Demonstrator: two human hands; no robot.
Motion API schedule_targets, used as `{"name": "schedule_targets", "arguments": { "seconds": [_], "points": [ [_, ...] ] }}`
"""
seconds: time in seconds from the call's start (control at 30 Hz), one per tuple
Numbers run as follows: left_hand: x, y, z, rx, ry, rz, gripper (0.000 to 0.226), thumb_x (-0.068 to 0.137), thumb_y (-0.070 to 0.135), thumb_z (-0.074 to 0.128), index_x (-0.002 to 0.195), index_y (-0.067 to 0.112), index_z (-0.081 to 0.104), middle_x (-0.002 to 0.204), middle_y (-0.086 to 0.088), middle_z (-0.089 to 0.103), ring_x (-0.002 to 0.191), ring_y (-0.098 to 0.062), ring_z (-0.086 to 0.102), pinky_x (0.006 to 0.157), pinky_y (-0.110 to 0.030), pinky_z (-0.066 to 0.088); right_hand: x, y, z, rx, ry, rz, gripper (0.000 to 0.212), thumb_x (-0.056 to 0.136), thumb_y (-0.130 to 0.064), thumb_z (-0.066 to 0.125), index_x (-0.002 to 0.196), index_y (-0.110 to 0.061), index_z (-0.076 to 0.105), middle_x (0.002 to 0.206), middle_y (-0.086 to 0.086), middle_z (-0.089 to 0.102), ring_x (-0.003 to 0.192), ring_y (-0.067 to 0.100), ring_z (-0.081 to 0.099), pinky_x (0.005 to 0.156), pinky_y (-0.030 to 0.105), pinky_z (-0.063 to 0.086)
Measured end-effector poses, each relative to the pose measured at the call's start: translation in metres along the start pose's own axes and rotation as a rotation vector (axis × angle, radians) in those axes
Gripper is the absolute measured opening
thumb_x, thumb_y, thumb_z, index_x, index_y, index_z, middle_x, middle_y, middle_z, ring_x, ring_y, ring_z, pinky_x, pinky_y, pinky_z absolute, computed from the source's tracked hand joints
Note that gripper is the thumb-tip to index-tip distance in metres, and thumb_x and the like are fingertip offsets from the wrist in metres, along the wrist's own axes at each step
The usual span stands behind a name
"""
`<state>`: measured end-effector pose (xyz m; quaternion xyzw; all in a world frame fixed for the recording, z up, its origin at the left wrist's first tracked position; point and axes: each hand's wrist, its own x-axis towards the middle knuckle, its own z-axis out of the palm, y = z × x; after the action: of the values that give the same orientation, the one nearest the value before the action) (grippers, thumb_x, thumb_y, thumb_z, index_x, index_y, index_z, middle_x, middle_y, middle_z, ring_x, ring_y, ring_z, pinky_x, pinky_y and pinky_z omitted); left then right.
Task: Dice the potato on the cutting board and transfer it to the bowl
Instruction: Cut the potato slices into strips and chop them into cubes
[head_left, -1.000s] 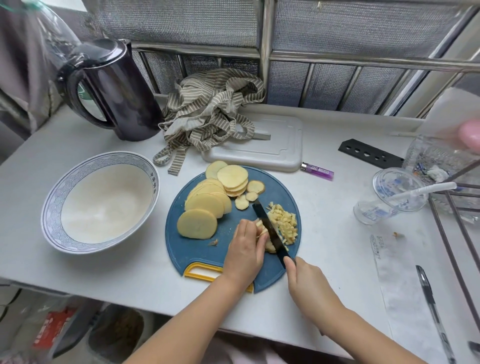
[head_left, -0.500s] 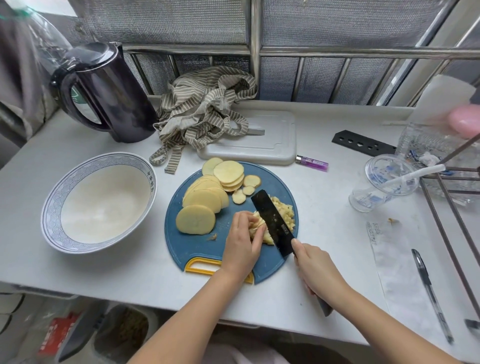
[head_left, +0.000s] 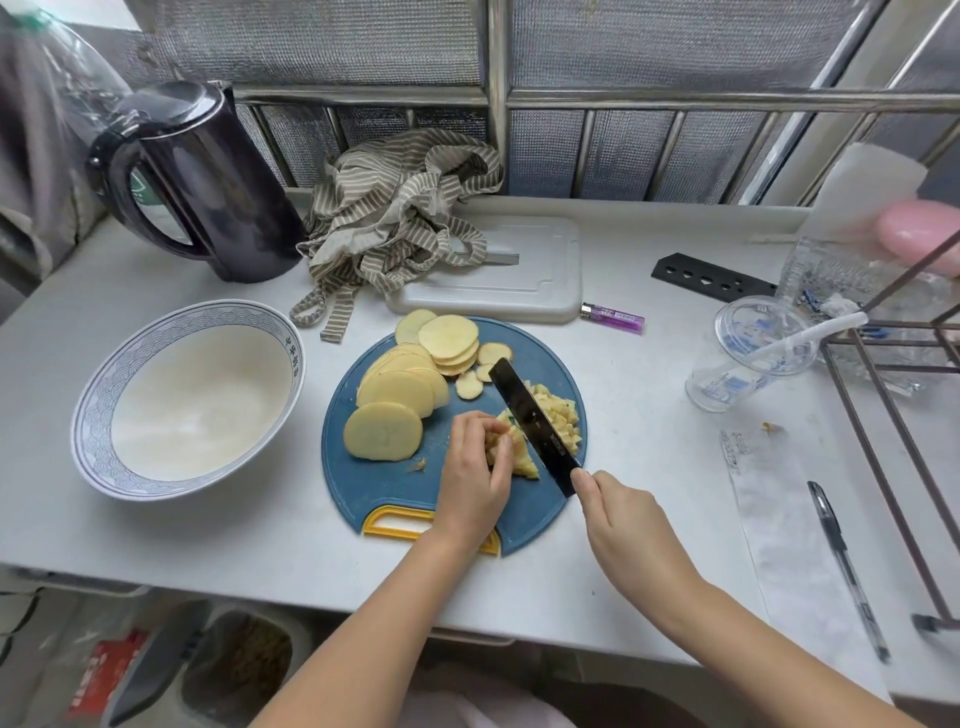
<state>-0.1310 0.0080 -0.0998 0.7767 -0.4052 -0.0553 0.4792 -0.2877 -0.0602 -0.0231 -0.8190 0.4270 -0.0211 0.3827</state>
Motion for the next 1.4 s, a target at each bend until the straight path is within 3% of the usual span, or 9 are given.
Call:
{"name": "schedule_targets", "arguments": {
  "seconds": [0.2,0.43,0.67,0.83,1.03,1.2,1.4],
  "points": [
    [0.000,0.001,0.000,-0.008,-0.002,0.003,0.025,0.094,0.028,0.046,0.100,0.006,0.056,0.101,0.000,0.048,0.096,-0.001,0.046,0.083,-0.007,0.036,-0.003,-0.006,0.000,-0.014,0.001,-0.016,0.039,0.102,-0.044,0.027,0.073,-0.024,0.043,0.069,0.000,0.055,0.070,0.025,0.055,0.064,0.038,0.041],
    [0.000,0.000,0.001,-0.014,-0.003,-0.011,0.013,0.091,0.016,0.053,0.098,0.004,0.056,0.101,-0.002,0.049,0.091,-0.006,0.047,0.083,-0.009,0.038,-0.003,-0.005,0.004,-0.089,-0.023,-0.004,0.044,0.102,-0.047,0.023,0.087,-0.017,0.053,0.076,0.002,0.060,0.072,0.021,0.057,0.066,0.037,0.046],
    [-0.001,-0.001,0.002,-0.017,0.021,-0.006,0.009,0.090,0.013,0.056,0.094,0.004,0.055,0.099,-0.003,0.050,0.093,0.005,0.047,0.080,-0.006,0.038,-0.005,-0.007,0.008,-0.106,-0.015,0.001,0.045,0.102,-0.046,0.023,0.088,-0.015,0.051,0.077,0.004,0.061,0.070,0.024,0.058,0.064,0.038,0.047],
    [0.000,-0.003,0.002,0.062,0.037,0.039,0.008,0.089,0.012,0.057,0.089,0.005,0.055,0.092,-0.001,0.051,0.087,-0.008,0.046,0.077,-0.011,0.038,-0.005,-0.010,0.009,-0.190,-0.017,-0.017,0.042,0.102,-0.045,0.021,0.091,-0.015,0.049,0.077,0.002,0.057,0.072,0.025,0.056,0.063,0.035,0.043],
    [0.001,-0.004,0.003,0.083,0.044,0.043,0.006,0.088,0.010,0.058,0.085,0.006,0.055,0.086,-0.001,0.050,0.082,-0.011,0.046,0.073,-0.014,0.037,-0.004,-0.018,0.011,-0.274,-0.039,-0.001,0.045,0.103,-0.045,0.018,0.101,-0.014,0.051,0.093,0.006,0.065,0.085,0.026,0.062,0.071,0.037,0.050],
    [0.001,-0.003,0.002,0.080,0.045,0.039,0.006,0.087,0.008,0.057,0.082,0.007,0.054,0.084,0.004,0.045,0.079,-0.010,0.043,0.072,-0.011,0.034,-0.004,-0.025,0.012,-0.294,-0.057,0.015,0.043,0.103,-0.044,0.019,0.100,-0.014,0.050,0.090,0.005,0.060,0.083,0.024,0.059,0.066,0.032,0.043],
    [0.002,-0.002,0.002,0.074,0.034,0.025,0.007,0.088,0.008,0.057,0.083,0.008,0.052,0.085,0.004,0.045,0.079,-0.011,0.043,0.070,-0.014,0.035,0.002,-0.026,0.008,-0.264,-0.059,0.023,0.045,0.103,-0.044,0.021,0.096,-0.013,0.053,0.086,0.004,0.060,0.080,0.025,0.059,0.070,0.036,0.048]
  ]
}}
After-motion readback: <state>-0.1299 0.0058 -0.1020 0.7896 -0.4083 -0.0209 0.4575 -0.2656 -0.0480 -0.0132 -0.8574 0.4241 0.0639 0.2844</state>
